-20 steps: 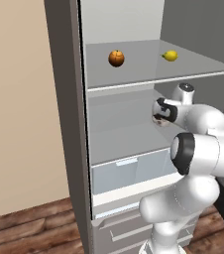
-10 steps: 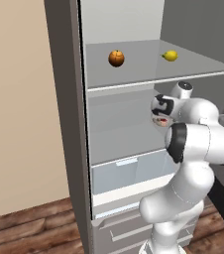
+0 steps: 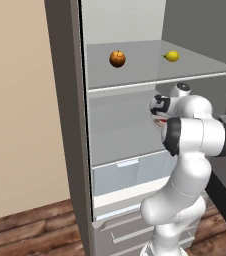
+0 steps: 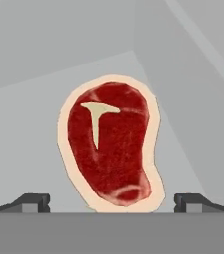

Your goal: Open the fridge, remove the orange, lemon, and steak, and place them on any counter.

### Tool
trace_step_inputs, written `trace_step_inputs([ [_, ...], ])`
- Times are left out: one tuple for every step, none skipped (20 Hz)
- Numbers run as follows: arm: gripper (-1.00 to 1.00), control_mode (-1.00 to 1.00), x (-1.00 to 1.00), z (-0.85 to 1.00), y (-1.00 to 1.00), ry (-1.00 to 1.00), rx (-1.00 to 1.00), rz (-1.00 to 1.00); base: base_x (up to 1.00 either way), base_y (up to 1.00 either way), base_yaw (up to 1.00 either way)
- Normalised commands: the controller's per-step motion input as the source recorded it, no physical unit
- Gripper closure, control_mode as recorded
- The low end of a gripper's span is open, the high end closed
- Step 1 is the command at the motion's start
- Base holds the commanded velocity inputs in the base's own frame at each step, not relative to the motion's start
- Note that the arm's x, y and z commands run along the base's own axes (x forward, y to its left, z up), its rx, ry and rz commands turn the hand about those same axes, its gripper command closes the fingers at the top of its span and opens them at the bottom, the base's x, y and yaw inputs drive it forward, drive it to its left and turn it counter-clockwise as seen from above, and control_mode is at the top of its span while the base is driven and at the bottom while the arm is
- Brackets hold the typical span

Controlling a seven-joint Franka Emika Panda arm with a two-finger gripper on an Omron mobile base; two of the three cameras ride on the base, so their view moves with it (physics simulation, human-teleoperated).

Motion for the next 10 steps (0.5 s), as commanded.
trace_step_inputs([
  [-1.0, -1.0, 0.23, -0.12, 0.0, 0.0, 0.0, 0.0, 0.0, 0.0, 0.0],
  [-1.0, -1.0, 0.22, -0.09, 0.0, 0.0, 0.0, 0.0, 0.0, 0.0, 0.0],
  [-1.0, -1.0, 0.21, -0.09, 0.0, 0.0, 0.0, 0.0, 0.0, 0.0, 0.0],
  [-1.0, -1.0, 0.2, -0.09, 0.0, 0.0, 0.0, 0.0, 0.0, 0.0, 0.0],
  [-1.0, -1.0, 0.18, -0.13, 0.0, 0.0, 0.0, 0.0, 0.0, 0.0, 0.0],
  [-1.0, -1.0, 0.18, -0.14, 0.0, 0.0, 0.0, 0.0, 0.0, 0.0, 0.0],
  [-1.0, -1.0, 0.17, -0.14, 0.0, 0.0, 0.0, 0.0, 0.0, 0.0, 0.0],
  [-1.0, -1.0, 0.13, -0.12, 0.0, 0.0, 0.0, 0.0, 0.0, 0.0, 0.0],
  [-1.0, -1.0, 0.11, -0.12, 0.0, 0.0, 0.0, 0.0, 0.0, 0.0, 0.0],
  [-1.0, -1.0, 0.12, -0.11, 0.0, 0.0, 0.0, 0.0, 0.0, 0.0, 0.0],
])
